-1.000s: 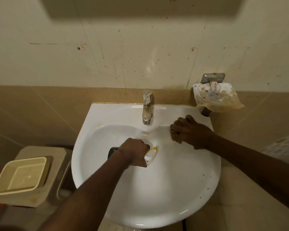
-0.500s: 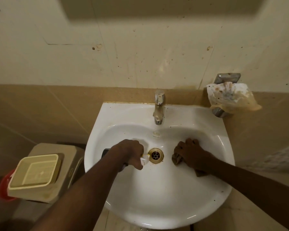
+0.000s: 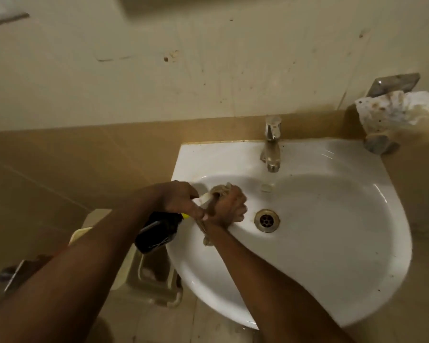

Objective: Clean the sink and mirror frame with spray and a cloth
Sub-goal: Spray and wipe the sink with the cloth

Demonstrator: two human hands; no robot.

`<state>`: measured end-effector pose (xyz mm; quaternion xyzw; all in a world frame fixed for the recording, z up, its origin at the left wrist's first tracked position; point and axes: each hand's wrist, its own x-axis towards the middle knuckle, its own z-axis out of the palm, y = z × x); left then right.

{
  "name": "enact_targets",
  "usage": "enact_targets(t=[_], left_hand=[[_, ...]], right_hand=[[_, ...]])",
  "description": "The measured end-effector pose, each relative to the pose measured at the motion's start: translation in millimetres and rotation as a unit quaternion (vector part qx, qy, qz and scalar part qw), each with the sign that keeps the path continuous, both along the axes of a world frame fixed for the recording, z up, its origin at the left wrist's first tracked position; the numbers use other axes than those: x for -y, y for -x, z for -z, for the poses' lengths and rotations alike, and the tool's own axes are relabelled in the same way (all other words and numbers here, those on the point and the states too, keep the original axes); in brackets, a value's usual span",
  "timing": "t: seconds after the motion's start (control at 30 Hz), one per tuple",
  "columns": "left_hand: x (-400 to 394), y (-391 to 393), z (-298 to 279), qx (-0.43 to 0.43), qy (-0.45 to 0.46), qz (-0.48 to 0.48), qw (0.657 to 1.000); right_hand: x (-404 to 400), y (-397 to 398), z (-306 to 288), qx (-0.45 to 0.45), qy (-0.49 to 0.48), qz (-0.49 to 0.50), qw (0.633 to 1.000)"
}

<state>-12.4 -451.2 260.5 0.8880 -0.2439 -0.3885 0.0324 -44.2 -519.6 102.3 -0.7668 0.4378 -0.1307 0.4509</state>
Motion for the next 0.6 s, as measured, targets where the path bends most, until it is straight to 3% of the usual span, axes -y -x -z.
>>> enact_targets(t=[0.03,0.1,0.17,0.2,0.27,0.37,0.47,0.53,0.6], left_hand=[[-2.6,1.3,3.4,-0.01,0.012,-0.002,1.0],[-1.8,6.4,9.0,-0.018,0.02,-0.001,1.0],[6.4,12.0,15.6,-0.021,0.008,0.006,1.0],[14.0,16.0,18.8,-0.021,0.005,0.016,1.0],[33.3,27.9,26.7,-0.014,0.003,0.045,0.999],[67.8,50.7,39.4,0.024,-0.007,0.107,0.994],[94.0,67.8,54.8,0.096,-0.005,0.159,0.983],[104.0,76.1,63.8,0.14,-0.008,0.189,0.972],[108.8,80.3,68.5,0.183,-0.003,0.204,0.962]], right_hand=[[1.7,7.9,4.7,0.057,0.037,-0.054,0.996],[13.2,33.4,13.7,0.141,0.067,-0.273,0.949],[35.8,62.5,17.4,0.124,0.173,-0.5,0.84],[53.2,71.4,23.8,0.111,0.262,-0.56,0.778],[104.6,84.5,28.3,0.024,0.323,-0.614,0.72],[199.3,100.0,8.1,-0.143,0.387,-0.559,0.719],[248.0,116.5,-16.9,-0.212,0.477,-0.488,0.7],[234.0,118.2,-16.3,-0.267,0.429,-0.424,0.751],[198.4,115.8,-2.1,-0.255,0.38,-0.366,0.81]])
